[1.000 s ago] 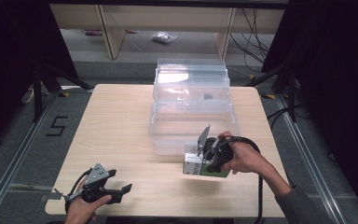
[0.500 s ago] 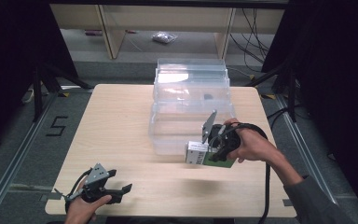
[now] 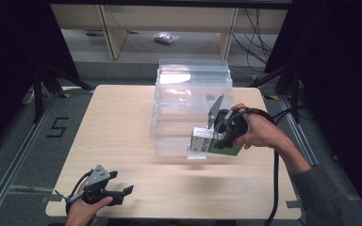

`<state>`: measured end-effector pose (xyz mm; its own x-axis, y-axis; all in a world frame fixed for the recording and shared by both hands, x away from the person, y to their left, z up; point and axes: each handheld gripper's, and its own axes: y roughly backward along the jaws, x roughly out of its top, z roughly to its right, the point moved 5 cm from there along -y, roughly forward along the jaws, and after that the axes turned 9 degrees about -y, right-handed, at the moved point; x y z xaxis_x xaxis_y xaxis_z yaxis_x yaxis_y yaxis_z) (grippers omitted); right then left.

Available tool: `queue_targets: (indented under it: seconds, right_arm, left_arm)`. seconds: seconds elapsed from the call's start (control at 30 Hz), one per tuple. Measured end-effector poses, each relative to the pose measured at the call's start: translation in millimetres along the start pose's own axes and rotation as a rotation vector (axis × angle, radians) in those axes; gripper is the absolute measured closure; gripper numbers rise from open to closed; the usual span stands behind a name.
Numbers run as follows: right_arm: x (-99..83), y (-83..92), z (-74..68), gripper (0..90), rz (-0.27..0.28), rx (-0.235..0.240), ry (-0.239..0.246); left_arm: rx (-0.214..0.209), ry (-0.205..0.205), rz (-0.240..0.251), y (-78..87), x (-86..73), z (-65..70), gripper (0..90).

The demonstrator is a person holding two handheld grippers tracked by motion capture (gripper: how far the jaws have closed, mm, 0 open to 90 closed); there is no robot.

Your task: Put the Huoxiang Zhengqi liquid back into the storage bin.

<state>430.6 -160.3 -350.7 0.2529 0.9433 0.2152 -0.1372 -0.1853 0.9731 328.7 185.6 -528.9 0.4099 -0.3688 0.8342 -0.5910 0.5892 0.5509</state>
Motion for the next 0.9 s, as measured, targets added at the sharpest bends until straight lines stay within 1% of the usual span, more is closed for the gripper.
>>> queue_targets:
  seconds: [0.07, 0.13, 0.17, 0.2, 0.23, 0.27, 0.3, 0.33, 0.4, 0.43, 0.47, 0.5, 0.53, 0.57, 0.6, 0.63, 0.67, 0.7, 0.73, 0.77, 0.87, 0.9]
  right_arm:
    - [0.0, 2.4, 3.6, 65.1, -0.007, -0.009, -0.035]
    - [1.0, 3.1, 10.1, 65.1, -0.01, -0.01, -0.024]
    - [2.0, 2.9, 13.5, 65.1, -0.002, -0.016, -0.021]
    - [1.0, 4.4, 14.3, 65.1, -0.015, -0.021, -0.059]
    - [2.0, 3.9, 17.7, 65.1, -0.006, -0.017, -0.045]
    - [1.9, 4.9, 20.3, 65.1, -0.012, -0.024, -0.046]
    - [2.0, 4.3, 22.9, 65.1, -0.012, -0.018, -0.055]
    - [2.0, 4.2, 25.0, 65.1, -0.018, -0.025, -0.06]
    - [2.1, 2.7, 31.5, 65.1, -0.019, -0.024, -0.039]
    - [1.4, 2.6, 33.0, 65.1, -0.021, -0.026, -0.055]
    - [1.3, 2.1, 36.1, 65.1, -0.019, -0.03, -0.05]
    - [0.5, 1.5, 37.0, 65.1, -0.018, -0.028, -0.082]
    - [1.1, 0.1, 41.6, 65.1, -0.013, -0.025, -0.049]
    - [-0.4, -0.9, 42.3, 65.1, -0.021, -0.024, -0.087]
    - [-0.3, -3.0, 45.1, 65.1, -0.022, -0.024, -0.085]
    - [0.1, -5.1, 48.7, 65.1, -0.024, -0.025, -0.071]
    - [0.2, -7.0, 51.3, 65.1, -0.031, -0.024, -0.072]
    - [0.6, -9.2, 54.2, 65.1, -0.027, -0.021, -0.068]
    - [0.7, -11.0, 56.0, 65.1, -0.034, -0.02, -0.087]
    - [0.6, -13.3, 58.1, 65.1, -0.032, -0.021, -0.095]
    - [1.2, -20.5, 67.5, 65.0, -0.04, -0.016, -0.087]
    - [1.3, -22.8, 69.8, 65.1, -0.039, -0.013, -0.092]
  left_arm:
    - [0.001, -0.005, -0.007, 0.5, -0.4, -0.5, 14.9]
    - [0.003, 0.0, -0.002, 0.3, 0.0, 0.1, 14.9]
    - [0.003, -0.011, -0.009, 1.0, -0.4, -0.6, 14.9]
    - [0.004, -0.009, -0.007, 0.9, -0.3, -0.6, 14.9]
    - [0.003, -0.01, -0.008, 1.0, -0.4, -0.9, 14.9]
    - [0.0, -0.008, -0.007, 0.8, -0.5, -0.9, 14.9]
    - [0.001, -0.006, -0.008, 0.8, -0.6, -1.0, 14.9]
    - [0.001, -0.007, -0.008, 0.8, -0.6, -1.0, 14.9]
    - [0.0, -0.008, -0.008, 0.8, -0.5, -0.8, 14.9]
    - [0.0, -0.007, -0.007, 0.8, -0.5, -0.8, 14.9]
    - [0.001, -0.006, -0.007, 0.7, -0.6, -0.9, 14.9]
    - [0.0, -0.005, -0.004, 0.3, -0.7, -1.0, 14.9]
    - [0.0, -0.003, -0.005, 0.2, -0.8, -1.0, 14.9]
    - [0.0, -0.003, -0.004, 0.1, -0.7, -0.9, 14.9]
    - [-0.001, -0.003, -0.005, 0.1, -0.7, -0.9, 14.9]
    - [0.0, -0.003, -0.004, 0.1, -0.7, -1.0, 14.9]
    - [0.0, -0.003, -0.004, 0.1, -0.7, -1.0, 14.9]
    - [-0.001, -0.002, -0.004, 0.2, -0.7, -1.0, 14.9]
    - [0.0, -0.003, -0.003, 0.4, -0.6, -1.0, 14.9]
    - [-0.001, -0.003, -0.001, 0.6, -0.4, -0.9, 14.9]
    - [-0.003, -0.008, -0.001, 0.6, -0.4, -0.4, 14.9]
    - [-0.003, -0.005, -0.002, 0.5, -0.5, -0.1, 14.9]
